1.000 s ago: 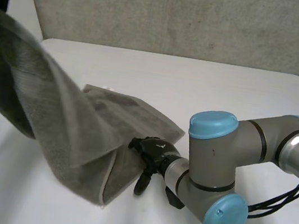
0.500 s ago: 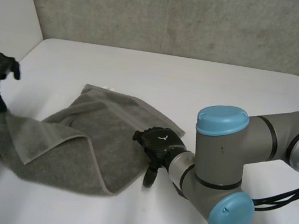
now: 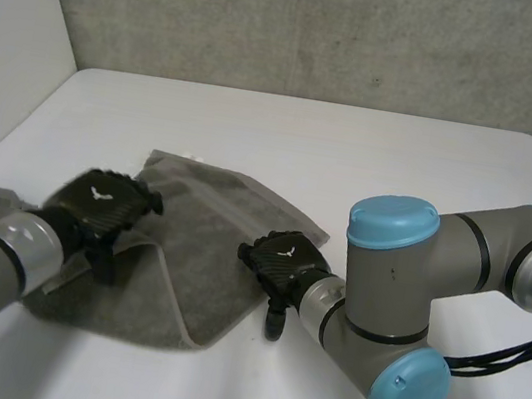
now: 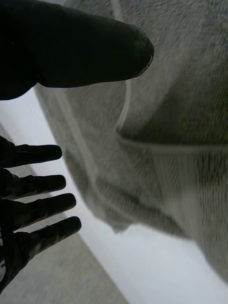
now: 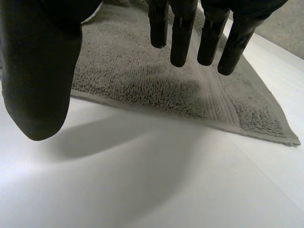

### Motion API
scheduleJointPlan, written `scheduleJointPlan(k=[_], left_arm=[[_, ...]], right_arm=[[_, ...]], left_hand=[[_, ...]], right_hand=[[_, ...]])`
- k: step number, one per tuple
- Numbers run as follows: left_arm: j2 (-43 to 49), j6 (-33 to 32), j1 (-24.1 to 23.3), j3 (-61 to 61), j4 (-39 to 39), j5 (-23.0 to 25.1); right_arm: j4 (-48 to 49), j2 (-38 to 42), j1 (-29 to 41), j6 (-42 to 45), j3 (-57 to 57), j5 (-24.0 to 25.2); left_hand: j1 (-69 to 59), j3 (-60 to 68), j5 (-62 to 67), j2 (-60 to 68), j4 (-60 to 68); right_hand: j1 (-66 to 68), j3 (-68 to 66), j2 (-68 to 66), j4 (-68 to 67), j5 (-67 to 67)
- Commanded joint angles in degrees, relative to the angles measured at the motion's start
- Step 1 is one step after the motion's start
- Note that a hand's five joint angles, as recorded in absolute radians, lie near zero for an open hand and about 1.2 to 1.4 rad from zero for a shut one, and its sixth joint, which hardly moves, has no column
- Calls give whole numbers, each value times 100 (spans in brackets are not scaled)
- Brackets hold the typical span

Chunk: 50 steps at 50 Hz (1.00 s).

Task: Fold the towel.

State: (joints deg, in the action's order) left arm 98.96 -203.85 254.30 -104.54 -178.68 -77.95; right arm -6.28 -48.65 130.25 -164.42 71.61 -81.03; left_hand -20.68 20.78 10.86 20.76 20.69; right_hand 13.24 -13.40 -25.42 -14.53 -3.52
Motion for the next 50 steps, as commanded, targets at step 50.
scheduleJointPlan(k=[50], left_arm=[[-404, -1219, -926, 979, -413, -1064]], right_arm=[[22, -162, 9, -2973, 64, 1257]], left_hand=[[-5932, 5922, 5914, 5924, 5931]], right_hand=[[-324, 340, 1542, 453, 352]])
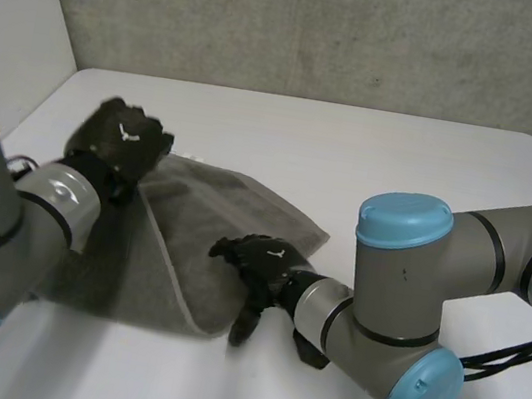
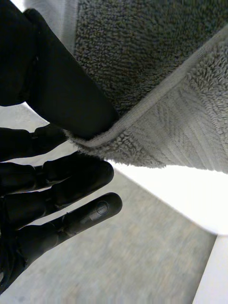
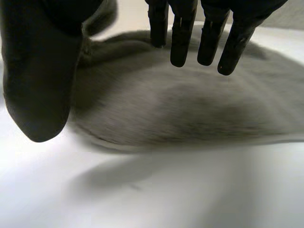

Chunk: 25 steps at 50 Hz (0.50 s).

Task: Fold the towel.

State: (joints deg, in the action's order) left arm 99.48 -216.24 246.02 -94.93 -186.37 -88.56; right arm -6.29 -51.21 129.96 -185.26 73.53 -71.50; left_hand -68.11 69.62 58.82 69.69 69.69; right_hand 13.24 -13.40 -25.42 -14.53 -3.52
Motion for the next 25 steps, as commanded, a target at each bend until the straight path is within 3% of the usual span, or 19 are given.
scheduleJointPlan(k=[1, 17, 18, 19, 20, 21, 22, 24, 25], left_arm=[[-534, 38, -107, 18, 408, -4], [-1211, 346, -45, 1, 532, -118], [-1255, 389, -36, 1, 532, -127], [-1273, 416, -36, -8, 532, -127], [-1273, 416, -36, -8, 532, -127], [-1273, 425, -36, -25, 532, -127], [-1273, 425, -36, -26, 532, -127], [-1264, 434, -10, -78, 532, -127], [-1264, 434, -10, -78, 532, -127]], right_arm=[[22, 190, 56, -1020, -233, 312], [40, 946, 645, -1328, -920, 57], [31, 1025, 671, -1311, -998, -73], [48, 1052, 680, -1285, -1060, -223], [48, 1052, 680, -1285, -1060, -224], [66, 1052, 680, -1250, -1121, -407], [66, 1052, 680, -1249, -1122, -409], [127, 930, 628, -1066, -1183, -854], [128, 929, 627, -1065, -1183, -857]], left_hand=[[-1189, 1038, 1118, 1031, 1031], [-1189, 1038, 1118, 1031, 1031], [-1189, 1038, 1118, 1031, 1031], [-1189, 1038, 1118, 1031, 1031], [-1189, 1038, 1118, 1031, 1031], [-1189, 1038, 1118, 1031, 1031], [-1189, 1038, 1118, 1031, 1031], [-1189, 1038, 1118, 1031, 1031], [-1189, 1038, 1118, 1031, 1031]], right_hand=[[-324, 340, 1542, 453, 352], [-198, 214, 1415, 327, 225], [602, -585, 616, -472, -574], [2308, -2292, -1090, -2179, -2280], [2325, -2309, -1108, -2196, -2298], [3924, -3908, -2706, -3795, -3896], [3940, -3924, -2722, -3811, -3912], [6665, -6649, -5448, -6536, -6638], [6676, -6660, -5458, -6546, -6648]])
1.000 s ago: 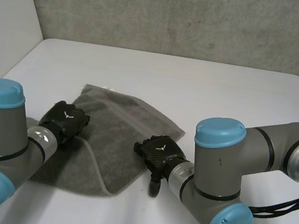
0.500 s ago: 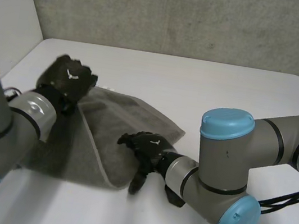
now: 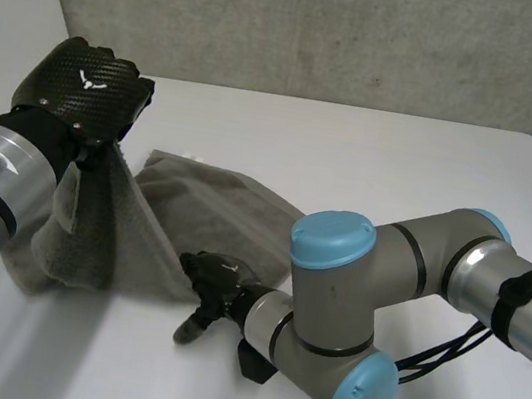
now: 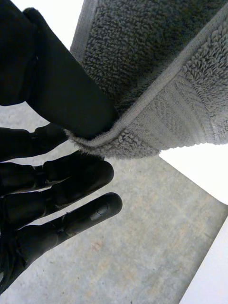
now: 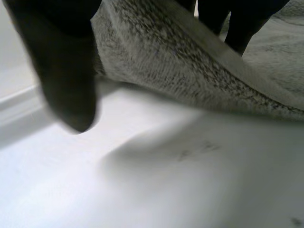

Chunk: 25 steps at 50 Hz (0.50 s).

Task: Fold the towel.

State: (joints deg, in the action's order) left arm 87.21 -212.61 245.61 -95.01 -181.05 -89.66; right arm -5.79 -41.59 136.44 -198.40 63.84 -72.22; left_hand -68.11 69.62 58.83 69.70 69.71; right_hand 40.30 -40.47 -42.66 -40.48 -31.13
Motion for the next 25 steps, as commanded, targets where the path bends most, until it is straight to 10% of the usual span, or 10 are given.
scheduleJointPlan(k=[1, 15, 25], left_arm=[[-28, 71, 65, -97, 0, -17], [51, 351, 241, -202, -53, 45], [182, 1203, 40, 0, -106, 106]], right_arm=[[105, -234, -81, 432, -179, -1072], [2090, -3520, -1479, 3815, 1745, -1892], [812, -4481, -1488, 5459, 1413, -1971]], left_hand=[[-1189, 1038, 1117, 1030, 1029], [-1189, 1038, 1117, 1030, 1029], [-1189, 1038, 1117, 1030, 1029]], right_hand=[[3970, -3953, -3734, -3952, -3887], [3970, -3953, -3734, -3952, -3887], [3970, -3953, -3734, -3952, -3887]])
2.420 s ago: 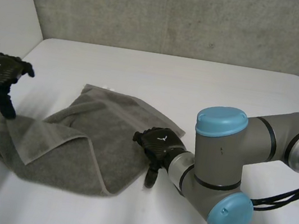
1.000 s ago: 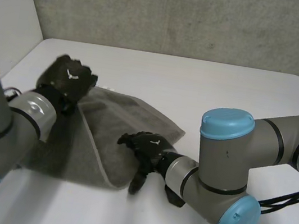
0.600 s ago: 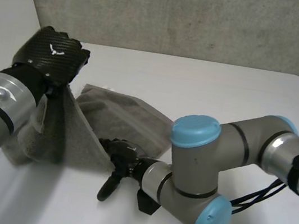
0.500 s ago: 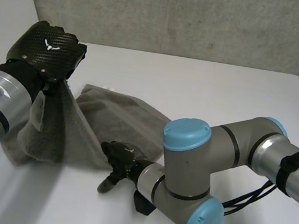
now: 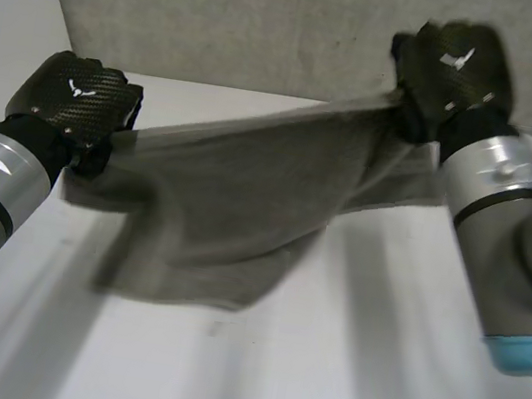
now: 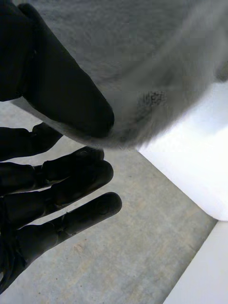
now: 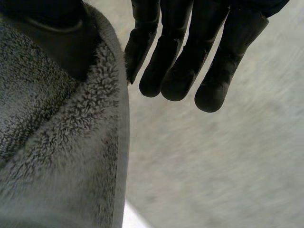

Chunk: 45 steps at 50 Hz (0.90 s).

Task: Fold the towel.

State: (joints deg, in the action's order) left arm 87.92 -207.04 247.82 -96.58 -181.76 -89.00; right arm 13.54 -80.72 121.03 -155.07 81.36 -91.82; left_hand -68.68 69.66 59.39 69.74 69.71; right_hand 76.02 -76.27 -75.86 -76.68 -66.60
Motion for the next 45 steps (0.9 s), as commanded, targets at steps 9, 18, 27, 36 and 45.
scheduleJointPlan(k=[9, 18, 27, 36, 45], left_arm=[[841, 709, -665, 359, 115, 225], [2139, 384, -718, 955, 1019, 181], [3327, 287, -727, 2789, 950, 216], [3365, 541, -683, 4885, -1128, 155], [2687, 928, -516, 4220, -2093, 58]], right_arm=[[-3604, 171, 96, 1559, -1219, -29], [-4912, 1460, 35, 1936, -1351, 59], [-3625, 2709, 8, 2104, -2710, 6], [-173, 2476, -158, 1762, -3883, 58], [626, 1709, -194, 1761, -2882, 812]], left_hand=[[-1132, 1034, 1061, 1026, 1029], [-1132, 1034, 1061, 1026, 1029], [-1132, 1034, 1061, 1026, 1029], [-1132, 1034, 1061, 1026, 1029], [-1132, 1034, 1061, 1026, 1029]], right_hand=[[398, -373, -414, -332, -340], [398, -373, -414, -332, -340], [398, -373, -414, -332, -340], [398, -373, -414, -332, -340], [398, -373, -414, -332, -340]])
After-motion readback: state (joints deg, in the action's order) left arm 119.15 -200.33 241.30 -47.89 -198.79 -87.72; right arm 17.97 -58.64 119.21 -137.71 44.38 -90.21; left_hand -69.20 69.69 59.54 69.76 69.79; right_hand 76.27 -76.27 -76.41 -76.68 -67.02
